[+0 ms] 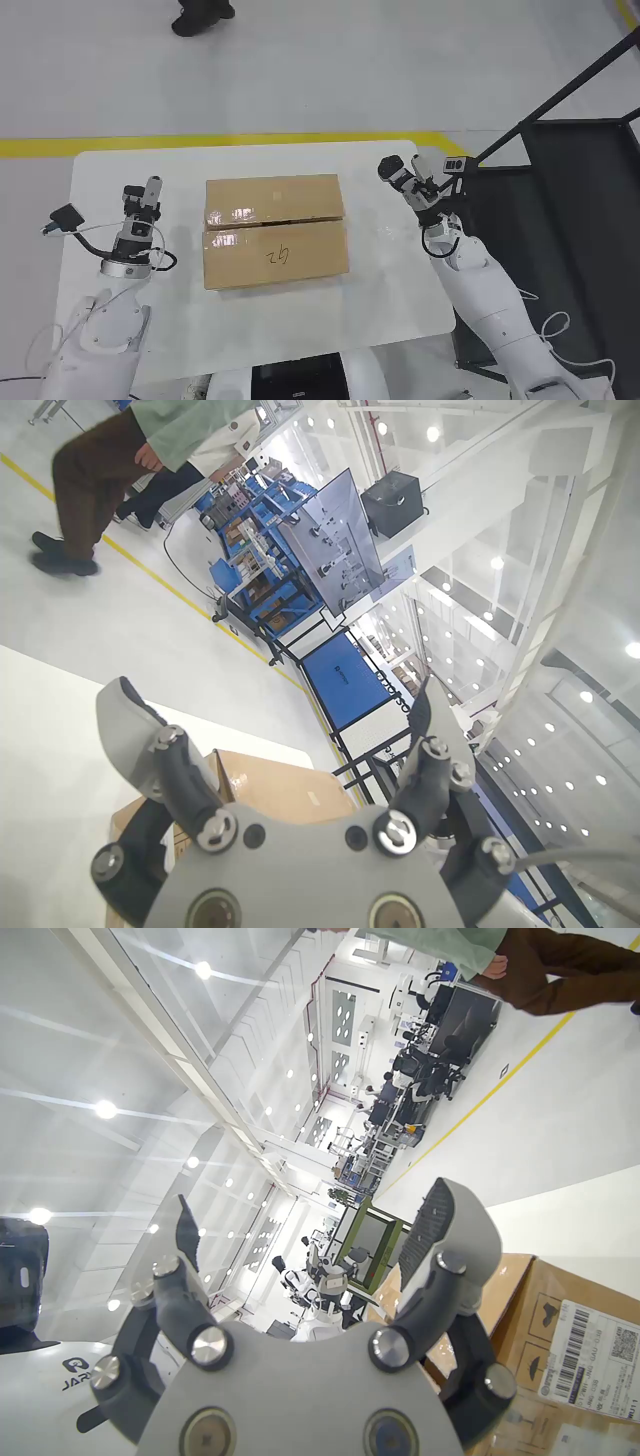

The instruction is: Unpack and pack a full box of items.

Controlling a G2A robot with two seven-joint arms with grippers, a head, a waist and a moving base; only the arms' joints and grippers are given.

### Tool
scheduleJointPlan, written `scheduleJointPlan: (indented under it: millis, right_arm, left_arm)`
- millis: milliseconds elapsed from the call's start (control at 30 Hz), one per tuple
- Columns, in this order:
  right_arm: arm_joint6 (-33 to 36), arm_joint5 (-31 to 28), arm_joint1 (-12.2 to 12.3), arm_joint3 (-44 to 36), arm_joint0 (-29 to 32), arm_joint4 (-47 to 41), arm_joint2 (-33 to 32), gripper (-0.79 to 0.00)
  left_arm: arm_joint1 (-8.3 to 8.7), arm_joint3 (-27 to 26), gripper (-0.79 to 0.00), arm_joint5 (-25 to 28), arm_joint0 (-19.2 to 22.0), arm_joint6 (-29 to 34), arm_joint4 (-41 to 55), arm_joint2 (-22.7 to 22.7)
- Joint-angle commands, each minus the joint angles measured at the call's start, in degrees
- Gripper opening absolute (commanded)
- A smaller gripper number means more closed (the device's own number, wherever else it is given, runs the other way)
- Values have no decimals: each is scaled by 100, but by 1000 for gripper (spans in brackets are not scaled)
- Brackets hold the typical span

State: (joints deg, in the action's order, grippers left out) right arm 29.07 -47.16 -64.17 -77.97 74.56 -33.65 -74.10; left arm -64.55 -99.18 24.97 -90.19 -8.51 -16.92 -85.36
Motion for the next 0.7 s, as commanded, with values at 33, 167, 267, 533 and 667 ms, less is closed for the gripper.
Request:
scheduleJointPlan:
  millis: [33, 167, 267, 533, 667]
  right_arm:
    - [0, 0, 0, 0, 0, 0, 0, 0]
    - [0, 0, 0, 0, 0, 0, 0, 0]
    - [0, 0, 0, 0, 0, 0, 0, 0]
    - [14, 84, -2, -33, 9, 18, 21, 0]
    - [418, 611, -18, -175, -12, -317, 164, 0]
  left_arm:
    - [0, 0, 0, 0, 0, 0, 0, 0]
    - [0, 0, -1, 0, 0, 0, 0, 0]
    - [0, 0, -1, 0, 0, 0, 0, 0]
    - [6, -8, 0, 17, -4, 86, -61, -25]
    - [56, 43, 0, 281, -60, 671, -33, -280]
